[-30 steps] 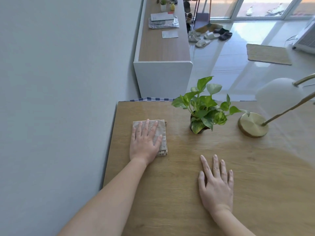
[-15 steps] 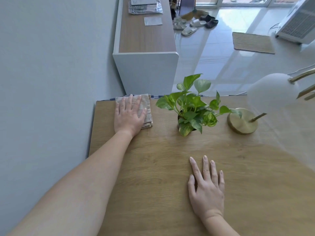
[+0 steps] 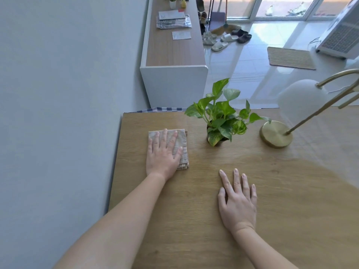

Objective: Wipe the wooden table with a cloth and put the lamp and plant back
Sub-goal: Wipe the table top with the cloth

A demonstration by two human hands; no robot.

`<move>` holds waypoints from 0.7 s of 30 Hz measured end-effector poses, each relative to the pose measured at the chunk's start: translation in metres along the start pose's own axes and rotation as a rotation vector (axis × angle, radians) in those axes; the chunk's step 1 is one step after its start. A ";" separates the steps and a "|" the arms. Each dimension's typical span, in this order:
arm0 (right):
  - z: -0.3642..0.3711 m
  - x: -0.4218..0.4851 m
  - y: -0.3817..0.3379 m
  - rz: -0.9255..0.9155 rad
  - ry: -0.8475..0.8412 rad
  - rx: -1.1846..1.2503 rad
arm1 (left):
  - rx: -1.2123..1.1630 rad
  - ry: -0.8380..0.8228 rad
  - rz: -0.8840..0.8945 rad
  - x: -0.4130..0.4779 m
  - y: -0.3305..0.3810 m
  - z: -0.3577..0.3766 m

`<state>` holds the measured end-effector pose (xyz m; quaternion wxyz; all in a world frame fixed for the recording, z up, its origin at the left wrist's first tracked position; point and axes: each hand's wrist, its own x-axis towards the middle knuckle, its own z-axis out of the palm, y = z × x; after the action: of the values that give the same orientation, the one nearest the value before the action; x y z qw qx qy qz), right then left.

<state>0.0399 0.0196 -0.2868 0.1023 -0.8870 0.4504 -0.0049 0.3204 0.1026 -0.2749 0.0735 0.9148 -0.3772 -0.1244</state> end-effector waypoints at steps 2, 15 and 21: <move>-0.003 -0.001 -0.002 -0.004 -0.007 0.022 | -0.010 -0.007 0.011 -0.031 0.008 0.006; -0.032 -0.002 0.030 0.115 -0.083 0.101 | -0.024 0.009 0.005 -0.170 0.036 0.035; -0.029 0.000 0.030 0.113 -0.056 0.061 | -0.036 -0.005 -0.018 -0.160 0.042 0.027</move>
<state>0.0127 -0.0024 -0.2643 0.1418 -0.8564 0.4964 0.0123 0.1749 0.1854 -0.2636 0.0875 0.9165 -0.3666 -0.1342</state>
